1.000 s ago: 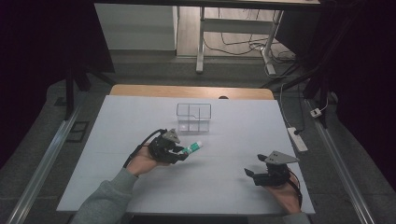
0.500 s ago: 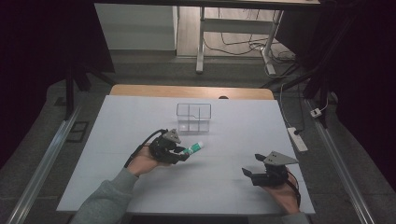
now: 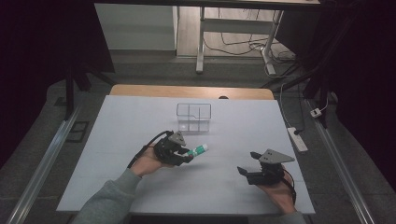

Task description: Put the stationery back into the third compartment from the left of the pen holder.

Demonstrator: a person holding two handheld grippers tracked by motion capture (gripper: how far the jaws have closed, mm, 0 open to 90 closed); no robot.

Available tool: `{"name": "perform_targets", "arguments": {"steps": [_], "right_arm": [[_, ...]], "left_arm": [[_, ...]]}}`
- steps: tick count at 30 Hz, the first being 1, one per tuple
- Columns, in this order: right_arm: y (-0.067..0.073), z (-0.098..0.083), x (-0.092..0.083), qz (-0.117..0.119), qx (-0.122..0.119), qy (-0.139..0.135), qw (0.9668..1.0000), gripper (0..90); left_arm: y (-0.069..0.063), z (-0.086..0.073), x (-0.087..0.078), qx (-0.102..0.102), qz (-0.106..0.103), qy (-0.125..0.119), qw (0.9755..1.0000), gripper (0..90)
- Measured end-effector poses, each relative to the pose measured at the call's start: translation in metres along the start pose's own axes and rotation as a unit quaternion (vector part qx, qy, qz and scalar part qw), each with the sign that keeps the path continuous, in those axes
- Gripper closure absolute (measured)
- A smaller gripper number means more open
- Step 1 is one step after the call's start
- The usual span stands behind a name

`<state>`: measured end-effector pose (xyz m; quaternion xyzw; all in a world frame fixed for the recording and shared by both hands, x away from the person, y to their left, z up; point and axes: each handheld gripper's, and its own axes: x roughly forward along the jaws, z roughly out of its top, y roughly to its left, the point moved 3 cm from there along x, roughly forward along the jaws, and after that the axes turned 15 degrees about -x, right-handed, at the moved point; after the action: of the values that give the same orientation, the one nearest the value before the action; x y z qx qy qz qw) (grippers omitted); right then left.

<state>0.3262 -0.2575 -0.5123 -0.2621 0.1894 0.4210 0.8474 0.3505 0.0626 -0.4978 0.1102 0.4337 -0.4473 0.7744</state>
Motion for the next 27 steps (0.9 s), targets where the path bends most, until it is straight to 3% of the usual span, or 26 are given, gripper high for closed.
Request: {"name": "perform_targets", "arguments": {"steps": [16, 23, 27], "right_arm": [[0.021, 0.040, 0.028, 0.042, -0.070, 0.014, 0.9966, 23.6], [0.028, 0.059, 0.043, 0.059, -0.104, 0.020, 0.9926, 25.9], [0.034, 0.065, 0.049, 0.070, -0.125, 0.024, 0.9894, 28.0]], "left_arm": [[-0.012, 0.005, 0.017, 0.037, 0.004, 0.040, 0.9985, 64.2], [-0.016, 0.004, 0.023, 0.049, 0.011, 0.058, 0.9970, 64.2], [-0.018, 0.005, 0.026, 0.047, 0.001, 0.063, 0.9969, 64.2]]}}
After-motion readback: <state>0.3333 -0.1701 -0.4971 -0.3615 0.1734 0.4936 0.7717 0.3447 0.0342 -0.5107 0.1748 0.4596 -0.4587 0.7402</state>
